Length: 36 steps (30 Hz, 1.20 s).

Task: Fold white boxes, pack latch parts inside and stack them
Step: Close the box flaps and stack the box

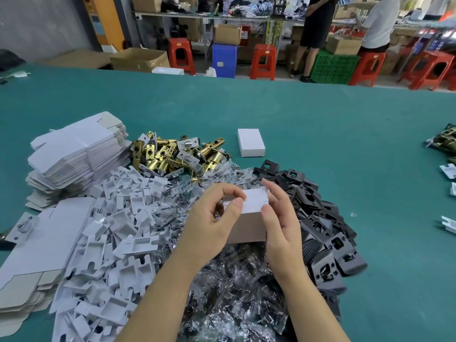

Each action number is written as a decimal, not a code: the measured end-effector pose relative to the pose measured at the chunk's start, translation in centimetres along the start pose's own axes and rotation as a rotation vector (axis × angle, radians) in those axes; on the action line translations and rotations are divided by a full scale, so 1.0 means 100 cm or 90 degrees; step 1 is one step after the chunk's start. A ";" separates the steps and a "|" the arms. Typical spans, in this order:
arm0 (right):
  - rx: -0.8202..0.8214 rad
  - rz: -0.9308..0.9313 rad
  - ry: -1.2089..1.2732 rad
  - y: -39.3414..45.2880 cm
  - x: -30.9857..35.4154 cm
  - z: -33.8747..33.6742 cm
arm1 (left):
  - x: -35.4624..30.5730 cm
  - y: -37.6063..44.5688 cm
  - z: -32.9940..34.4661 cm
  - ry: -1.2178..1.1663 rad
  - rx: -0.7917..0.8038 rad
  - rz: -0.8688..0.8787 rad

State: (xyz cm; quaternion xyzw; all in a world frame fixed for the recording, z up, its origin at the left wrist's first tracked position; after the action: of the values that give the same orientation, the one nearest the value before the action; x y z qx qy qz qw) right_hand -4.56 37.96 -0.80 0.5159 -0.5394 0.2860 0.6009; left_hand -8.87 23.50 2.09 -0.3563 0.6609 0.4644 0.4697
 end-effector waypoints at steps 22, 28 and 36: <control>-0.053 -0.051 -0.077 0.000 0.004 -0.002 | -0.008 -0.001 0.001 0.103 -0.014 0.135; -0.070 -0.070 -0.082 -0.001 0.007 -0.002 | -0.017 -0.003 0.000 0.091 0.004 0.133; -0.069 -0.083 -0.089 -0.002 0.009 -0.002 | -0.019 -0.004 0.000 0.084 0.021 0.110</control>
State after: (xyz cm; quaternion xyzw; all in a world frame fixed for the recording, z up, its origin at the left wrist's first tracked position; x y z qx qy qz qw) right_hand -4.07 37.91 -0.01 0.5352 -0.5601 0.1801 0.6062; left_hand -7.88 23.46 3.80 -0.3201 0.7262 0.4677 0.3891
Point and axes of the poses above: each hand's wrist, its own y-axis towards the middle knuckle, its own z-axis out of the palm, x = y × z, the point moved 4 cm from there along y, towards the middle knuckle, and after that the axes turned 7 degrees about -y, right-handed, at the moved point
